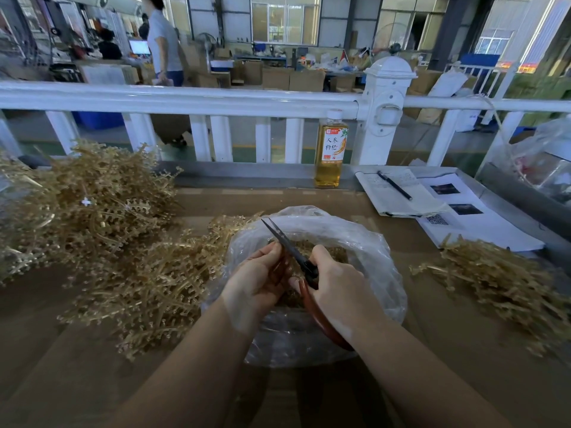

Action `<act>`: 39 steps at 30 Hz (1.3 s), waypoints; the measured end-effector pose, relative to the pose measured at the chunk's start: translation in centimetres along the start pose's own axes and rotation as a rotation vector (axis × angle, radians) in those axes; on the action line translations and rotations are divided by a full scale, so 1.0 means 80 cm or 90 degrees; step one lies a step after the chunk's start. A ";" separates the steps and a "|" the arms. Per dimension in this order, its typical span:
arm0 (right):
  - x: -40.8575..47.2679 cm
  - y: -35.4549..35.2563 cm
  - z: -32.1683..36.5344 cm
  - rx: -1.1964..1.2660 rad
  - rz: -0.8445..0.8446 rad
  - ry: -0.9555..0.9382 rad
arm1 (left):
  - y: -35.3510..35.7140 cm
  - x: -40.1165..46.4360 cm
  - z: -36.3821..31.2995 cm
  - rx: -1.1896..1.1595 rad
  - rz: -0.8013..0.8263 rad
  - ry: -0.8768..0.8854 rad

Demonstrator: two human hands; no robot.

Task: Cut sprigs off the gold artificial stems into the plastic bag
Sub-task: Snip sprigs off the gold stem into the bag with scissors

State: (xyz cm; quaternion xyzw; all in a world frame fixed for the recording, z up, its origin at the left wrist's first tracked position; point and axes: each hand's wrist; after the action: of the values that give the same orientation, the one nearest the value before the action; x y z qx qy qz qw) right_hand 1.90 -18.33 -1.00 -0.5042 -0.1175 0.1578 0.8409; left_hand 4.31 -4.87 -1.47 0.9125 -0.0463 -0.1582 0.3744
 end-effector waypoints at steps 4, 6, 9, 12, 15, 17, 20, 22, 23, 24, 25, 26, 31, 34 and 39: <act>0.002 0.000 0.002 0.001 0.016 0.003 | 0.003 -0.001 0.000 0.000 -0.009 0.001; 0.002 0.000 0.002 0.001 0.018 0.005 | 0.004 -0.001 0.000 -0.002 -0.013 -0.002; 0.002 0.000 0.002 0.000 0.015 0.006 | 0.004 0.000 0.000 0.000 -0.014 -0.006; 0.003 0.001 0.000 -0.016 0.015 0.006 | 0.003 0.000 0.001 0.013 -0.017 -0.008; 0.003 0.000 -0.002 -0.039 0.014 0.005 | 0.003 0.000 0.001 0.021 -0.020 -0.004; 0.003 0.000 -0.002 -0.038 0.016 0.002 | 0.003 0.000 0.001 0.018 -0.022 -0.002; 0.003 -0.001 -0.002 -0.043 0.016 0.001 | 0.005 -0.002 0.000 0.018 -0.022 -0.004; 0.003 -0.001 -0.002 -0.048 0.016 0.005 | 0.004 -0.003 0.000 0.018 -0.024 -0.007; 0.003 -0.001 -0.001 -0.052 0.017 0.007 | 0.004 -0.003 0.000 0.018 -0.026 -0.010; 0.003 -0.001 -0.001 -0.055 0.018 0.009 | 0.004 -0.002 0.000 0.017 -0.029 -0.012; 0.003 -0.001 -0.001 -0.056 0.020 0.011 | 0.004 -0.002 0.000 0.016 -0.031 -0.014; 0.003 -0.002 -0.001 -0.057 0.020 0.011 | 0.004 -0.002 -0.001 0.016 -0.033 -0.015; 0.001 -0.005 0.000 -0.058 0.021 0.003 | 0.004 -0.002 -0.001 0.016 -0.038 -0.020; -0.003 -0.013 0.000 0.005 0.002 0.003 | 0.004 -0.001 -0.002 0.006 -0.045 -0.011; 0.000 -0.034 0.002 0.110 -0.111 0.037 | 0.007 0.000 -0.004 0.041 -0.069 0.035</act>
State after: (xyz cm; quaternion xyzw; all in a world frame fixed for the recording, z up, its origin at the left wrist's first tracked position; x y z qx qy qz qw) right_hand 2.26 -19.40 1.50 -0.4223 -0.1223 0.0791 0.8947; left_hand 4.42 -5.06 -0.86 0.9294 0.0087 -0.1515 0.3365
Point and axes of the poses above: each hand's wrist, its own x-axis towards the middle knuckle, its own y-axis out of the palm, z = x × y, and after that the axes turned 15 degrees about z, right-handed
